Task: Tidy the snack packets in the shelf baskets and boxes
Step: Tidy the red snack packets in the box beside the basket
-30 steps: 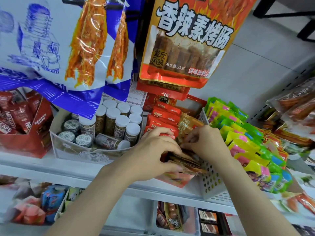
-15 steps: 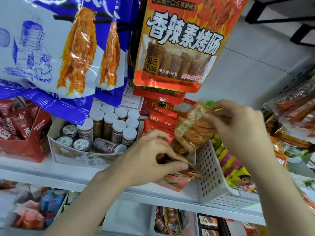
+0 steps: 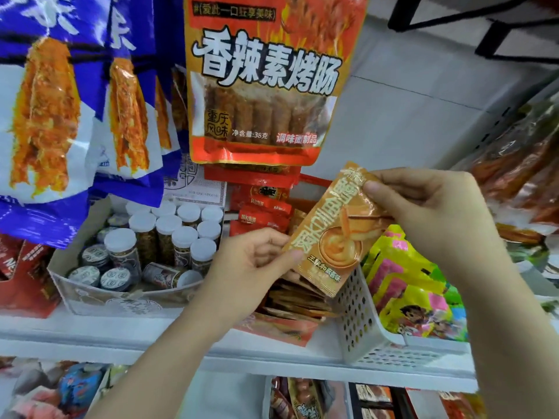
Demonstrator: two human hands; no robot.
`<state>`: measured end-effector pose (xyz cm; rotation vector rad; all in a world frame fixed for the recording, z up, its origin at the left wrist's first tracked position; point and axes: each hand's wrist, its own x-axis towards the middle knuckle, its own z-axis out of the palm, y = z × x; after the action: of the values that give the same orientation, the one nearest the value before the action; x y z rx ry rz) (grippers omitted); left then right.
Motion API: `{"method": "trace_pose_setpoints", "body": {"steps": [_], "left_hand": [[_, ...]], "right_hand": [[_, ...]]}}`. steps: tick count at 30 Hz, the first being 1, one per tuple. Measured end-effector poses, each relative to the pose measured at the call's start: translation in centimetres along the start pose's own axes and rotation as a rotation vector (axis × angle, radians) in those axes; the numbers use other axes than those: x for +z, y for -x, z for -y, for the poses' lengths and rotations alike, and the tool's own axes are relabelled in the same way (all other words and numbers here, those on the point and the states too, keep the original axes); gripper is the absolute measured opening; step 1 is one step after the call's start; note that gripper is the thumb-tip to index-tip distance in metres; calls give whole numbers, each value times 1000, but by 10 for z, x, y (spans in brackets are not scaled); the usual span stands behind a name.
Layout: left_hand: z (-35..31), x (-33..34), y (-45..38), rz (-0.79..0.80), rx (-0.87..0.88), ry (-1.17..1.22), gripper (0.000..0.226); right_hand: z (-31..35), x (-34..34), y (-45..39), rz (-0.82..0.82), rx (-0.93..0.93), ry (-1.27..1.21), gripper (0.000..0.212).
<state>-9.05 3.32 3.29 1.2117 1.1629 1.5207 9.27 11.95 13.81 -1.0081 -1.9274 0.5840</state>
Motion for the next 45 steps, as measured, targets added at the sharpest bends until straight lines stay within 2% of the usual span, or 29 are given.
{"method": "trace_pose_setpoints", "body": {"steps": [2, 7, 12, 17, 21, 23, 26, 30, 32, 34, 38, 41, 45], "left_hand": [[-1, 3, 0, 21, -10, 39, 14], [-5, 6, 0, 72, 1, 49, 14], [-10, 5, 2, 51, -16, 44, 6], [-10, 1, 3, 73, -45, 22, 12], [-12, -1, 5, 90, -90, 53, 26], [-16, 0, 6, 88, -146, 221, 38], [-24, 0, 6, 126, -279, 507, 51], [-30, 2, 9, 326, -378, 668, 40], [-27, 5, 9, 286, -416, 709, 30], [-26, 6, 8, 174, -389, 687, 26], [-21, 1, 2, -105, -265, 417, 30], [-19, 0, 3, -178, -157, 273, 29], [-16, 0, 5, -158, -97, 175, 24]], "right_hand": [[-4, -3, -1, 3, 37, -37, 9], [-9, -6, -3, -6, 55, -21, 14], [-9, -6, -3, 13, 83, -42, 13], [-7, -4, -1, 30, 114, -66, 13], [-5, -3, 0, 36, 148, -139, 11], [-2, -2, 1, 59, 186, -222, 7], [1, 4, 4, 188, 229, -494, 17], [8, 21, 9, 341, 203, -833, 15], [8, 26, 10, 355, 190, -891, 15], [5, 25, 9, 325, 203, -846, 21], [1, 16, 5, 347, 345, -795, 41], [-1, 20, 7, 321, 339, -690, 32], [-5, 24, 8, 238, 364, -630, 17]]}}
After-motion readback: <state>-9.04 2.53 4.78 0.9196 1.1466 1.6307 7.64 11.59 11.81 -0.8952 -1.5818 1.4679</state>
